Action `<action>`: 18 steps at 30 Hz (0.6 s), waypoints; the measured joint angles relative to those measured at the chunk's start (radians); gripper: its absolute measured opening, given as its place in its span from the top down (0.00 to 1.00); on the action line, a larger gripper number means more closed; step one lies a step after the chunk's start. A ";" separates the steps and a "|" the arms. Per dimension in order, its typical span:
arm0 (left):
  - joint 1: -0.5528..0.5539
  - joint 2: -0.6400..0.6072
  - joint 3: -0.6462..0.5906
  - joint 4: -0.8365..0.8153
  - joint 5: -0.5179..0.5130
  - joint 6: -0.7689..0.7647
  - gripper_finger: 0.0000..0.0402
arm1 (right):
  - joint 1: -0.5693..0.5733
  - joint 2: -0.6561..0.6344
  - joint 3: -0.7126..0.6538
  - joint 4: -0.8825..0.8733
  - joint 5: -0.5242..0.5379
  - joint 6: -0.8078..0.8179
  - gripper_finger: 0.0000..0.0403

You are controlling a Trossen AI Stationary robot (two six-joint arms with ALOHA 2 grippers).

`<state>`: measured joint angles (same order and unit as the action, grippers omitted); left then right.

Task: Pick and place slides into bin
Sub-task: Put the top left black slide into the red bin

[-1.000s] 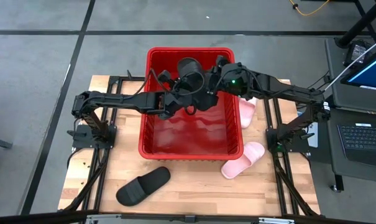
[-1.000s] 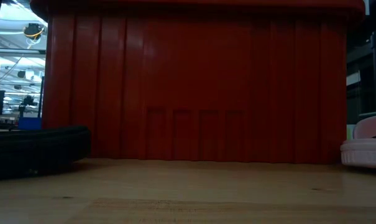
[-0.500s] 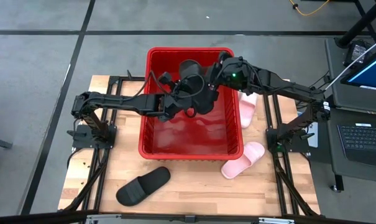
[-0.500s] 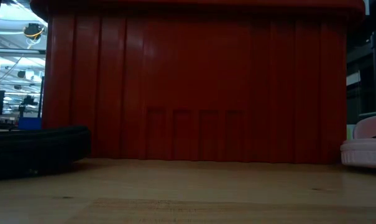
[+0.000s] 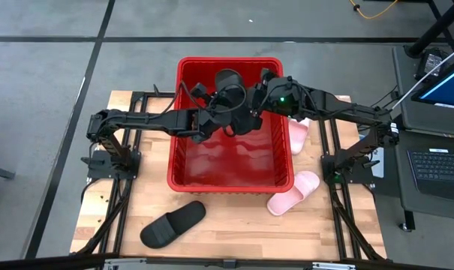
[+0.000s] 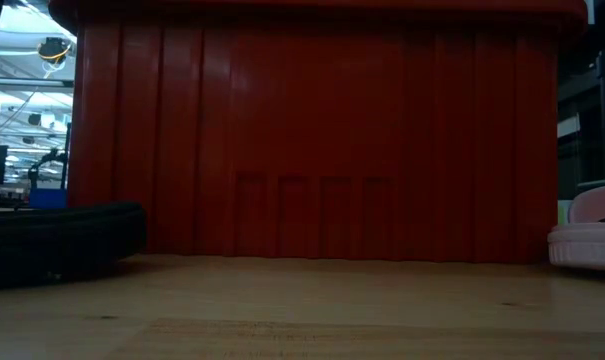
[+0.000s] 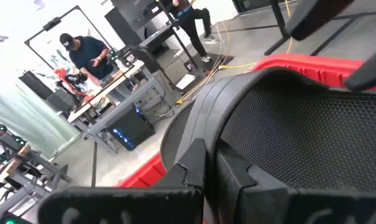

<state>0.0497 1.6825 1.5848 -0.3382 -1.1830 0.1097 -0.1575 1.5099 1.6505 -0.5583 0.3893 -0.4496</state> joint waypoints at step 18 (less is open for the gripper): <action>-0.017 0.000 0.000 -0.013 -0.037 0.009 0.99 | -0.021 0.047 0.001 0.001 0.064 0.000 0.70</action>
<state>0.0330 1.6825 1.5846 -0.3508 -1.2201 0.1188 -0.1783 1.5571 1.6516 -0.5575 0.4535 -0.4497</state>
